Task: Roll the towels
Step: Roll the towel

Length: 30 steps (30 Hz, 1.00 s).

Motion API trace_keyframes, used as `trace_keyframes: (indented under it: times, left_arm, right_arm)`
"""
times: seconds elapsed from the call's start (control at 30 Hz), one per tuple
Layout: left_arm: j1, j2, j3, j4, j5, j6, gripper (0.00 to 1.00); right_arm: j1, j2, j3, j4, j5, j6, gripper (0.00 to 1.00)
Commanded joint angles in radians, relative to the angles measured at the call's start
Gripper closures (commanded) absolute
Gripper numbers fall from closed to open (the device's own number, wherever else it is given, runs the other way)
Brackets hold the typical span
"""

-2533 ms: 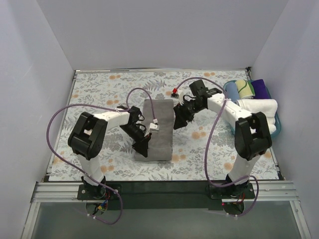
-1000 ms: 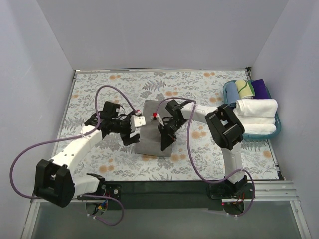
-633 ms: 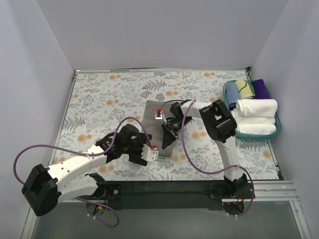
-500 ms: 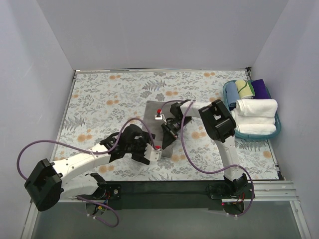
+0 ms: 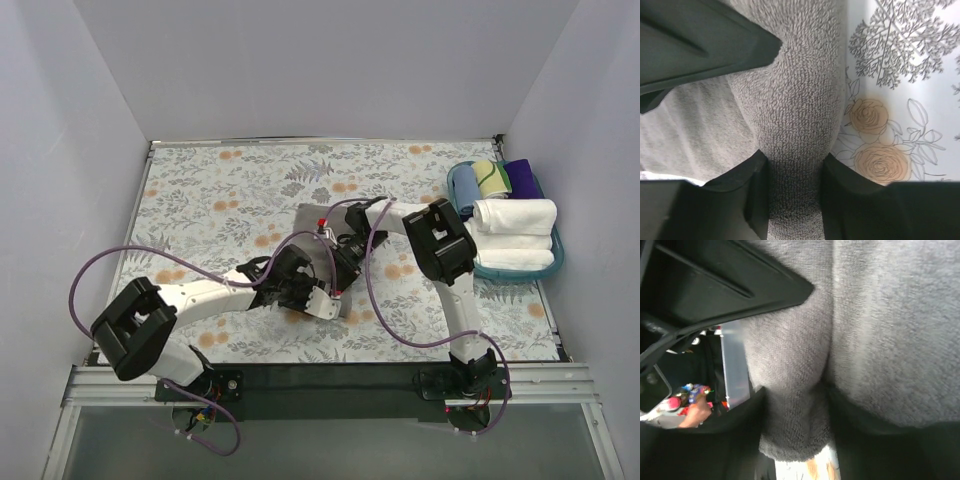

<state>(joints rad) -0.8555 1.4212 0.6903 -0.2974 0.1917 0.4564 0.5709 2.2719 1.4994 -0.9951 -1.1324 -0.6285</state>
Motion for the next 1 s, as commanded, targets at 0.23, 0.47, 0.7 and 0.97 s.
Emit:
trace_keyframes:
  times: [0.23,0.47,0.7,0.97]
  left_arm:
    - [-0.008,0.128,0.178,-0.434,0.268,-0.143,0.87]
    - [0.019,0.293,0.299,-0.626,0.44,-0.17,0.84]
    - [0.107,0.536,0.449,-0.733,0.511,-0.17,0.82]
    - [0.233,0.786,0.641,-0.844,0.545,-0.114,0.79]
  right_arm:
    - [-0.141,-0.257,0.041,0.056,0.39,-0.017,0.3]
    - [-0.212,-0.546,-0.056,0.108,0.51,-0.026,0.34]
    - [-0.187,-0.778,-0.24,0.141,0.53,-0.002,0.47]
    - [0.051,-0.891,-0.416,0.236,0.631,-0.011,0.33]
